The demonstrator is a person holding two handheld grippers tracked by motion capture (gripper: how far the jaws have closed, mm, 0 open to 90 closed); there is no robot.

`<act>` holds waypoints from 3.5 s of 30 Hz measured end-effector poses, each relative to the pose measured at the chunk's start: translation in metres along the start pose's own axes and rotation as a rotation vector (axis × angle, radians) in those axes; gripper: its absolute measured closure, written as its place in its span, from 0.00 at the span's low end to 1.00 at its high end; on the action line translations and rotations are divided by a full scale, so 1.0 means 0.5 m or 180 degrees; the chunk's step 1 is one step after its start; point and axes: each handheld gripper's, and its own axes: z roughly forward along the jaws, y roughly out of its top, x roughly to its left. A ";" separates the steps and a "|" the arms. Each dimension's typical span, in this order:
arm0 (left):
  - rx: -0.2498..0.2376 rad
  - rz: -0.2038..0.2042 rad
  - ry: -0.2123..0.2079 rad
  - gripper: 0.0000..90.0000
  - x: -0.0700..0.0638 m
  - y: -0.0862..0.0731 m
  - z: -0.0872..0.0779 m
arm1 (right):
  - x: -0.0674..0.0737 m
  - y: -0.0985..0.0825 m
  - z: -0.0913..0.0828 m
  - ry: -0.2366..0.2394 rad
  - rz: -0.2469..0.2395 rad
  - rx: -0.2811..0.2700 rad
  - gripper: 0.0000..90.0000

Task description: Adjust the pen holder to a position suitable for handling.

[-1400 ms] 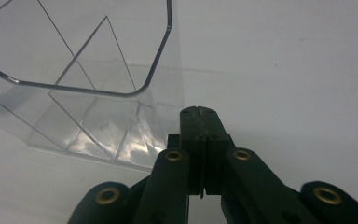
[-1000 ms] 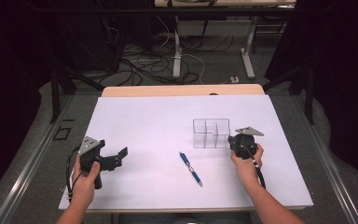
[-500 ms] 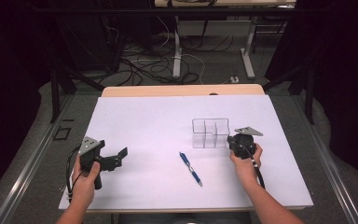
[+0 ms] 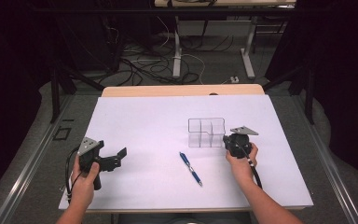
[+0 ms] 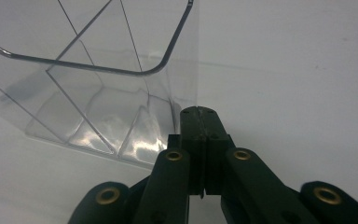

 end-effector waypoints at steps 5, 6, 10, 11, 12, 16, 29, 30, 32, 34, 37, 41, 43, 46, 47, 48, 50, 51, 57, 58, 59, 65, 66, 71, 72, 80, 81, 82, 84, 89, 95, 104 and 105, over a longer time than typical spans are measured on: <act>-0.0009 0.0020 0.0008 0.01 0.001 0.000 -0.002 | 0.007 0.003 0.003 0.0024 0.0018 0.0014 1.00; -0.0008 0.0014 0.0012 0.01 0.002 0.000 -0.002 | 0.011 0.004 0.007 0.0044 0.0052 0.0018 1.00; -0.0005 0.0012 0.0008 0.01 0.003 0.000 -0.003 | 0.017 0.007 0.013 0.0074 0.0079 0.0026 1.00; -0.0004 0.0011 0.0008 0.01 0.003 0.000 -0.003 | 0.019 0.008 0.014 0.0075 0.0100 0.0037 1.00; -0.0006 0.0007 0.0006 0.01 0.003 0.000 -0.003 | 0.021 0.009 0.016 0.0083 0.0103 0.0027 1.00; -0.0006 0.0005 0.0004 0.01 0.003 0.000 -0.003 | 0.029 0.011 0.021 0.0100 0.0106 0.0025 1.00; 0.0006 0.0017 0.0003 0.01 0.003 -0.001 -0.002 | 0.054 0.017 0.039 0.0156 0.0143 -0.0006 1.00; 0.0005 0.0018 0.0004 0.01 0.003 -0.001 -0.002 | 0.059 0.018 0.042 0.0165 0.0136 0.0002 1.00; 0.0004 0.0017 0.0004 0.01 0.003 -0.001 -0.002 | 0.062 0.020 0.043 0.0179 0.0130 0.0005 1.00; 0.0007 0.0019 0.0003 0.01 0.003 -0.001 -0.002 | 0.064 0.020 0.046 0.0180 0.0141 -0.0020 1.00; 0.0006 0.0021 0.0003 0.01 0.003 -0.001 -0.001 | 0.069 0.022 0.050 0.0192 0.0137 -0.0011 1.00; 0.0009 0.0023 -0.0001 0.01 0.003 -0.001 -0.002 | 0.077 0.025 0.055 0.0192 0.0124 -0.0011 1.00; 0.0009 0.0022 0.0001 0.01 0.003 -0.001 -0.002 | 0.079 0.025 0.057 0.0179 0.0120 -0.0019 1.00; 0.0009 0.0021 0.0001 0.01 0.003 -0.001 -0.001 | 0.083 0.026 0.059 0.0189 0.0112 -0.0018 1.00; 0.0005 0.0020 0.0002 0.01 0.003 -0.002 -0.001 | 0.085 0.026 0.060 0.0198 0.0122 -0.0013 1.00; 0.0005 0.0022 0.0002 0.01 0.003 -0.002 -0.001 | 0.086 0.027 0.061 0.0196 0.0124 -0.0017 1.00; 0.0002 0.0024 -0.0001 0.01 0.003 -0.001 -0.001 | 0.089 0.028 0.063 0.0190 0.0124 -0.0015 1.00; 0.0002 0.0025 -0.0001 0.01 0.003 -0.001 -0.001 | 0.089 0.028 0.064 0.0193 0.0119 -0.0010 1.00; 0.0012 0.0021 -0.0004 0.01 0.003 -0.002 -0.001 | 0.096 0.027 0.069 0.0200 0.0104 -0.0011 1.00; 0.0012 0.0021 -0.0004 0.01 0.003 -0.002 -0.001 | 0.098 0.028 0.069 0.0202 0.0112 -0.0009 1.00; 0.0013 0.0020 -0.0004 0.01 0.002 -0.002 -0.001 | 0.098 0.028 0.070 0.0212 0.0098 -0.0007 1.00; 0.0008 0.0019 -0.0003 0.01 0.001 -0.002 -0.001 | 0.108 0.029 0.075 0.0235 0.0104 -0.0016 1.00; 0.0009 0.0019 -0.0004 0.01 0.001 -0.002 -0.001 | 0.109 0.029 0.075 0.0232 0.0101 -0.0019 1.00; 0.0008 0.0014 -0.0003 0.01 0.001 -0.002 0.000 | 0.109 0.030 0.077 0.0243 0.0094 -0.0024 1.00; 0.0012 0.0015 -0.0002 0.01 0.002 -0.002 -0.001 | 0.109 0.030 0.077 0.0241 0.0091 -0.0024 1.00; 0.0013 -0.0004 -0.0001 0.01 0.003 -0.003 -0.001 | 0.100 0.040 0.056 0.0171 -0.0071 -0.0077 0.90; 0.0013 -0.0007 -0.0003 0.01 0.002 -0.003 0.000 | 0.098 0.041 0.052 0.0190 -0.0041 -0.0081 0.88; 0.0013 -0.0007 -0.0003 0.01 0.002 -0.003 0.000 | 0.097 0.043 0.048 0.0227 -0.0038 -0.0092 0.87; 0.0010 -0.0008 -0.0006 0.01 0.002 -0.003 0.000 | 0.096 0.046 0.040 0.0207 -0.0067 -0.0105 0.83; 0.0007 -0.0019 -0.0007 0.01 0.003 -0.004 0.001 | 0.092 0.053 0.017 0.0231 -0.0099 -0.0134 0.73; 0.0007 -0.0022 -0.0011 0.02 0.002 -0.004 -0.001 | 0.088 0.061 -0.012 0.0320 -0.0062 -0.0095 0.62; -0.0010 -0.0098 -0.0083 0.02 0.002 -0.003 -0.001 | 0.084 0.060 -0.039 0.0574 -0.0117 0.0099 0.44; 0.0014 -0.0112 -0.0111 0.02 0.001 -0.003 -0.001 | 0.083 0.060 -0.043 0.0616 -0.0113 0.0135 0.44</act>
